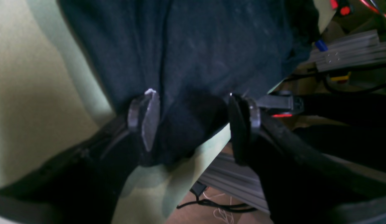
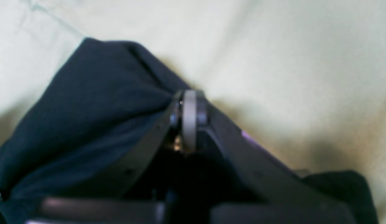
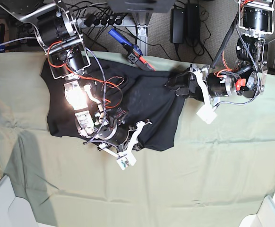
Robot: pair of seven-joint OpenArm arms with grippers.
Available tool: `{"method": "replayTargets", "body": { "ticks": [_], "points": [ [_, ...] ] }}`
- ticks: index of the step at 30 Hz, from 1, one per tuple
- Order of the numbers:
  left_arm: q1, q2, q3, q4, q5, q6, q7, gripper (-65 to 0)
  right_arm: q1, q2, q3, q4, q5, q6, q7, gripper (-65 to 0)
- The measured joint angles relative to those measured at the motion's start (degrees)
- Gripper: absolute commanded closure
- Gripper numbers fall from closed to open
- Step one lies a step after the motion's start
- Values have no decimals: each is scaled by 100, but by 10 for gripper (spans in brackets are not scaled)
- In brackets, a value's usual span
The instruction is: Fold the T-shirt properly
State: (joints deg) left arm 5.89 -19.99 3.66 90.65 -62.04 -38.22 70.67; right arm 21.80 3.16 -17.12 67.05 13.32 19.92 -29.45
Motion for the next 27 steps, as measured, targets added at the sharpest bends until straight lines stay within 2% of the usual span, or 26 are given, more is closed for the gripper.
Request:
{"method": "replayTargets", "body": {
  "ticks": [6, 9, 14, 19, 27],
  "points": [
    [140, 0, -4, 4, -90, 0, -50, -384, -2, 24, 0, -188, -170, 0, 111, 0],
    [125, 0, -13, 11, -125, -15, -28, -384, -7, 87, 13, -142, 2, 0, 76, 0],
    [179, 0, -297, 638, -282, -42, 243, -384, -157, 216, 280, 686, 656, 0, -739, 0],
    [140, -2, -483, 1152, -404, -48, 299, -384, -608, 271, 385, 1974, 1185, 2, -1126, 0],
    [293, -2, -481, 1150, -378, -61, 326, -384, -1342, 271, 385, 2295, 1429, 2, -1318, 0]
  ]
}}
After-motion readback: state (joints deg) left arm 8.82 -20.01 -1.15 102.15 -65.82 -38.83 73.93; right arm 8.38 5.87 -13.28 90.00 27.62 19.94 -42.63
